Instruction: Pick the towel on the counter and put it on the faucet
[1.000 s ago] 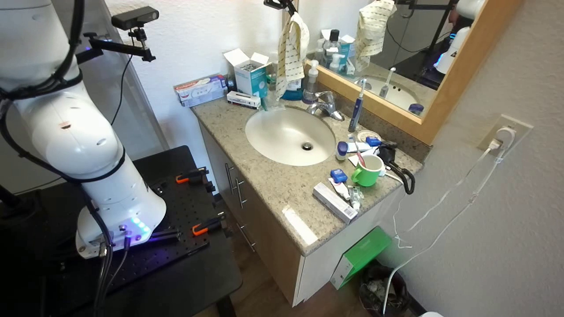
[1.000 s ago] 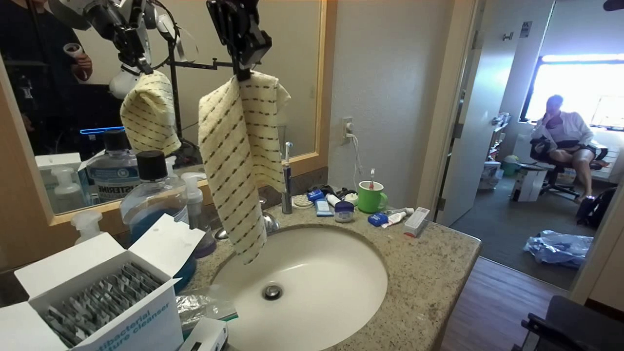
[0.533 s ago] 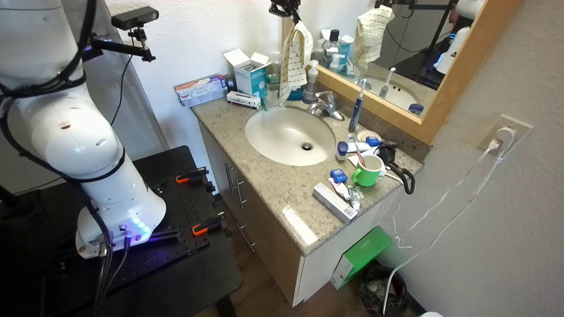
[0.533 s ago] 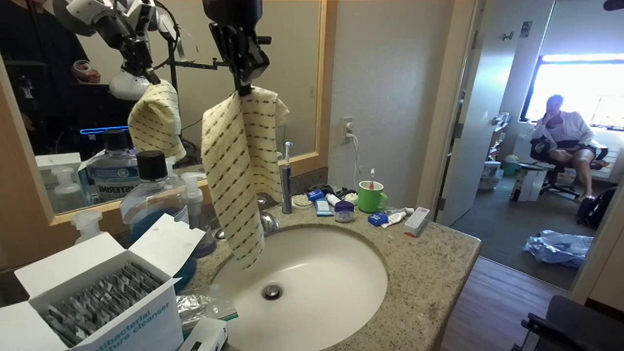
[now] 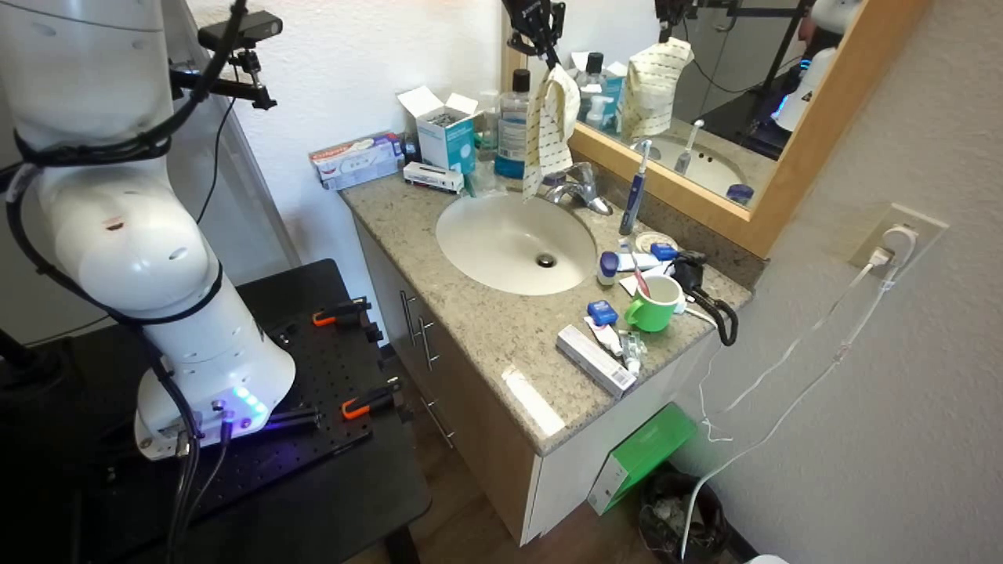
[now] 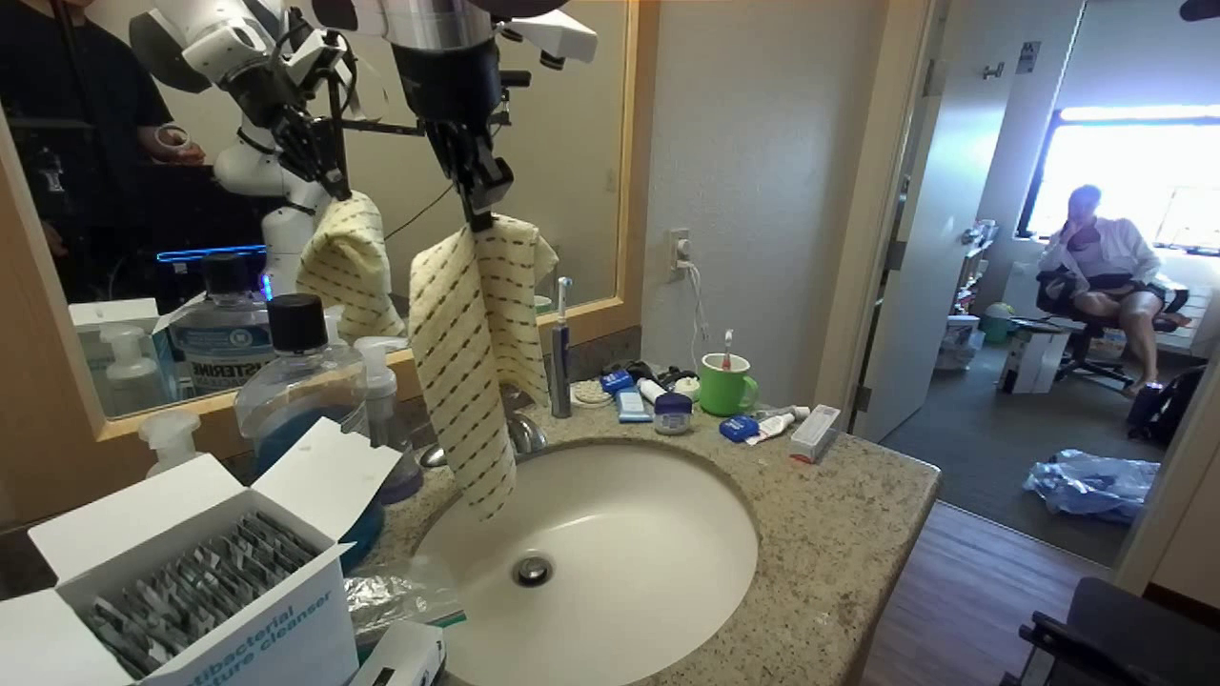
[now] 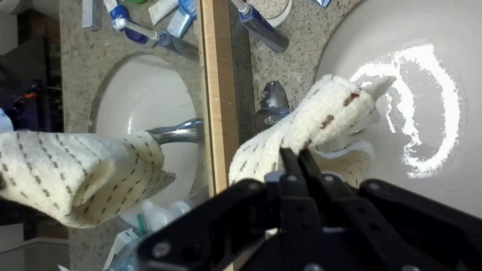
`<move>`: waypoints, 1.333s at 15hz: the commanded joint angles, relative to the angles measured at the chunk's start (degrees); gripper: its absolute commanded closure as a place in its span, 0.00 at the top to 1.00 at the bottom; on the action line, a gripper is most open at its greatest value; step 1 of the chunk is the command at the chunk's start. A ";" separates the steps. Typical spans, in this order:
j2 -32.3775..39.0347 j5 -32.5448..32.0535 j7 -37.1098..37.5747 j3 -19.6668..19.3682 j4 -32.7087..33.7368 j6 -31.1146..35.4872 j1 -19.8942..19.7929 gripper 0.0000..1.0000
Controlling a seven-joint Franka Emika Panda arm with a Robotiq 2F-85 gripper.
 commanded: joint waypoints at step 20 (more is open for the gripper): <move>10.73 11.48 3.91 -4.02 8.93 -0.77 -3.03 0.05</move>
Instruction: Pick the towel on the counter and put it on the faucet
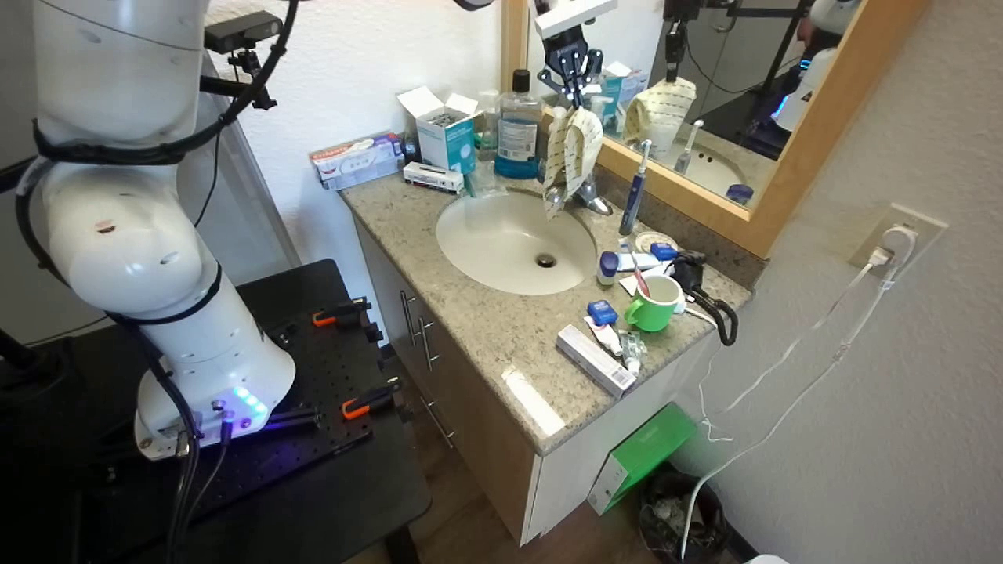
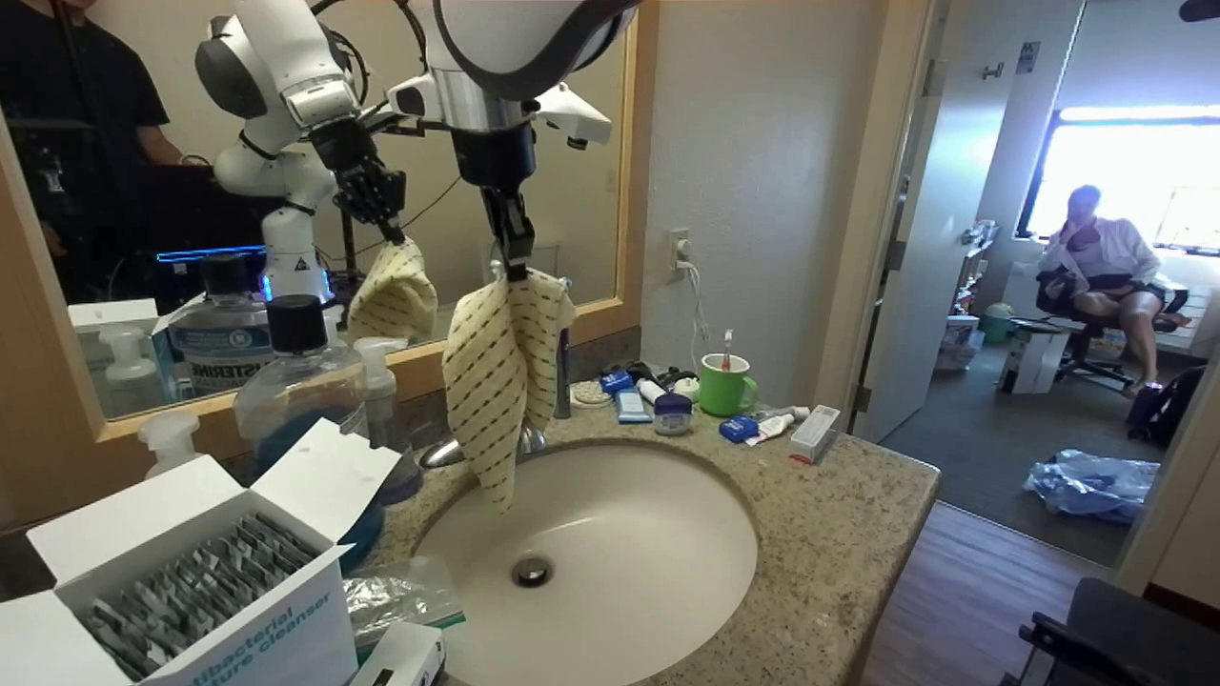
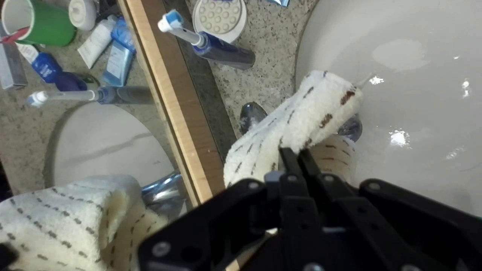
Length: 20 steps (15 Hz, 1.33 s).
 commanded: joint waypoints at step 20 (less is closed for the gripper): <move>11.94 1.99 6.49 -2.10 5.37 3.29 -1.00 0.05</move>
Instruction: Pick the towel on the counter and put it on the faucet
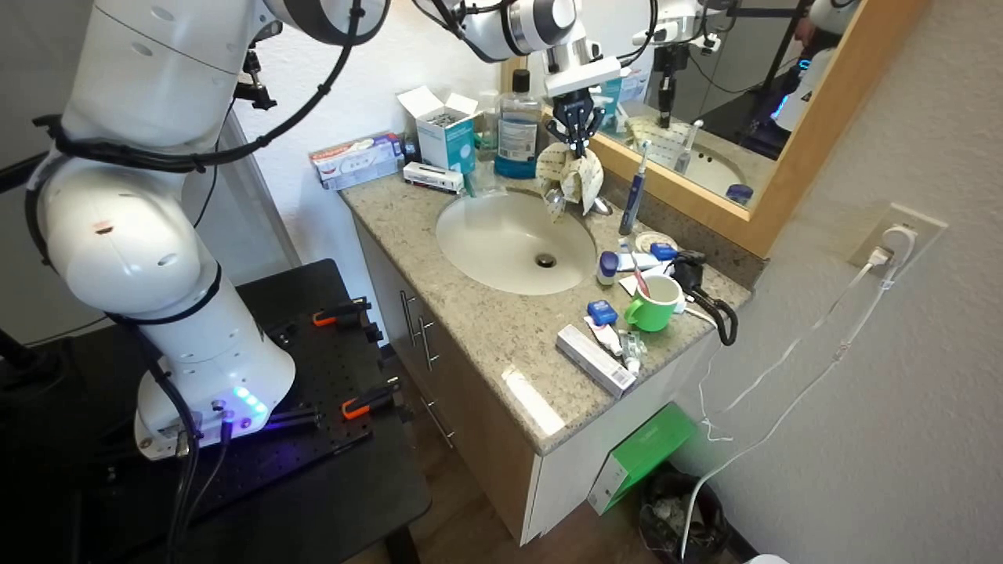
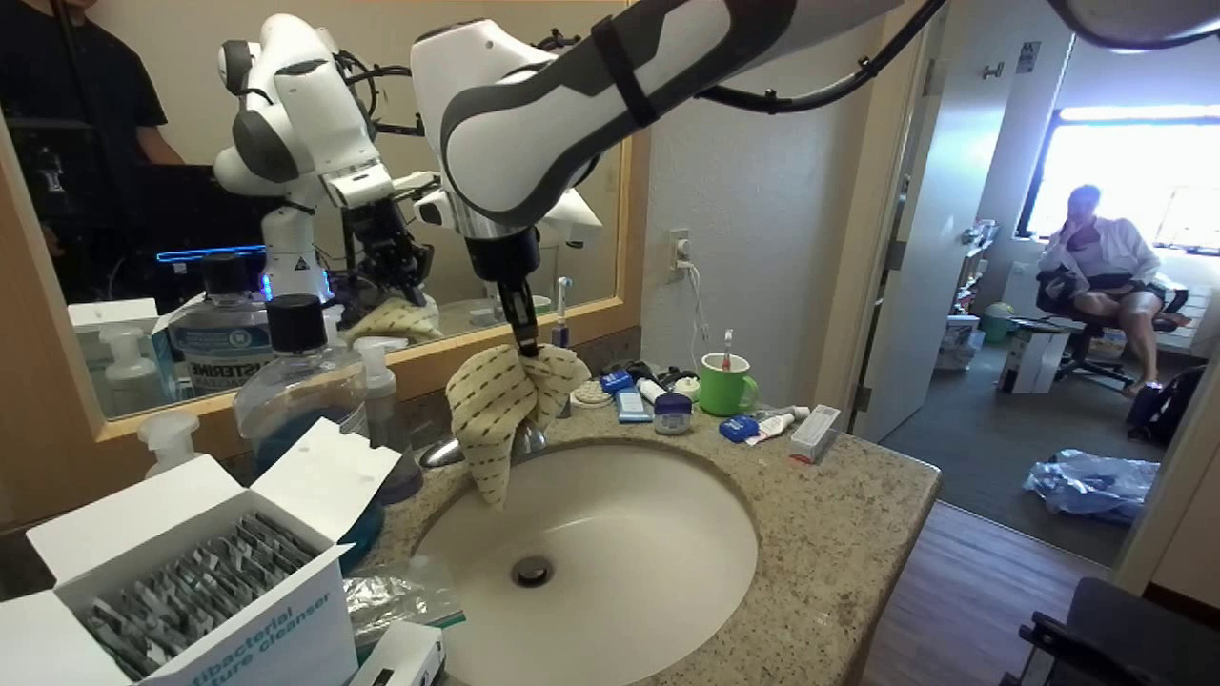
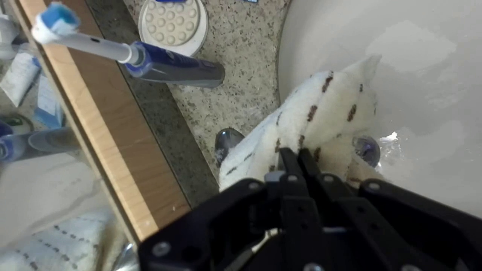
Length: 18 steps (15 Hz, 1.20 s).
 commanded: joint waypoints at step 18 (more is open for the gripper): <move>-4.65 0.50 -1.44 1.10 1.55 8.55 0.31 1.00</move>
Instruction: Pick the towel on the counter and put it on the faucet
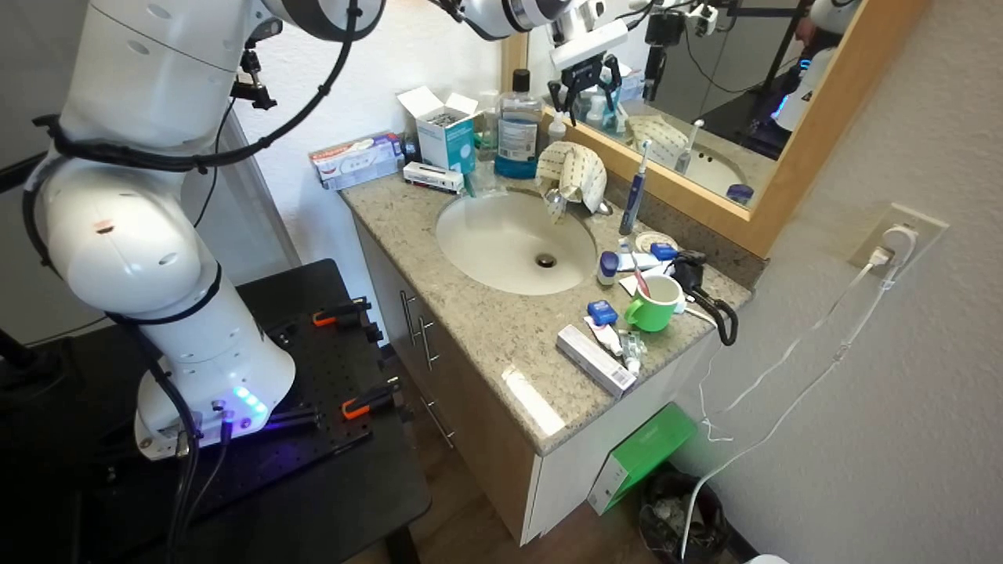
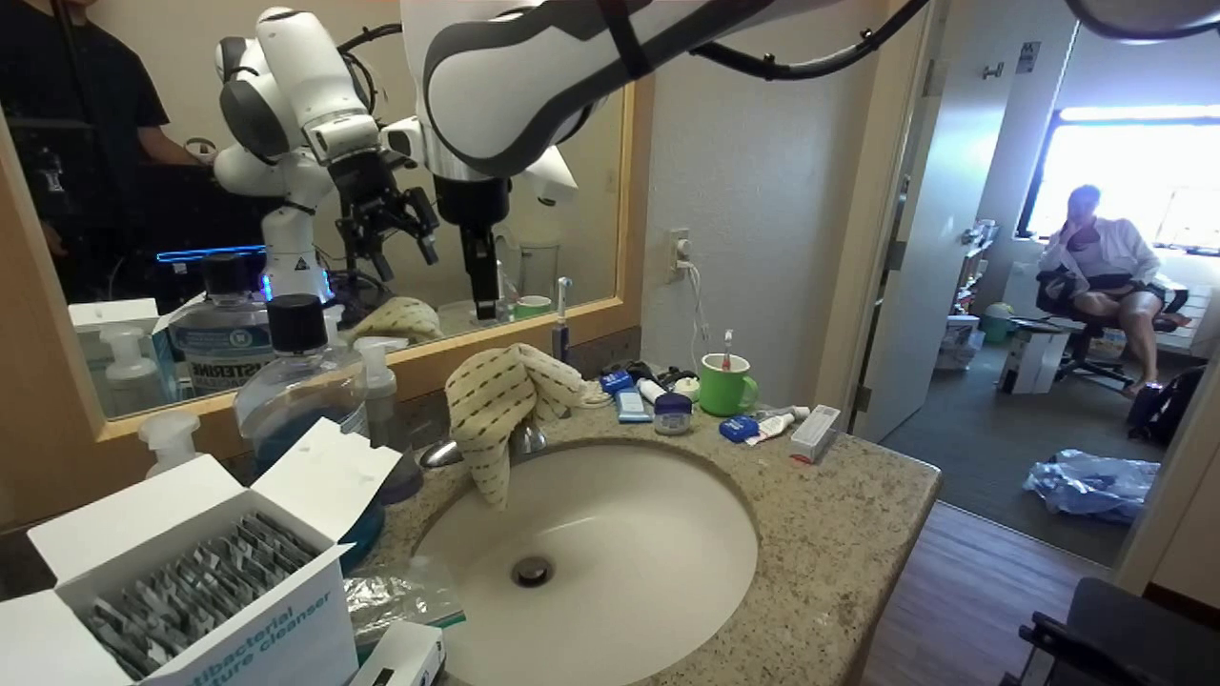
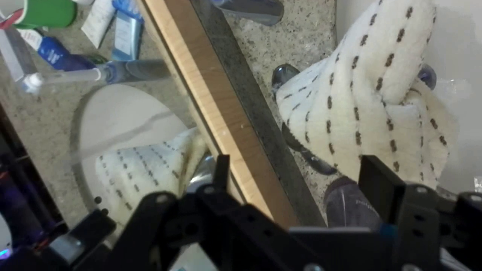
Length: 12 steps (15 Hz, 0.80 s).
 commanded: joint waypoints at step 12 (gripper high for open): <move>-19.85 1.31 -3.98 4.15 -16.48 1.16 2.73 1.00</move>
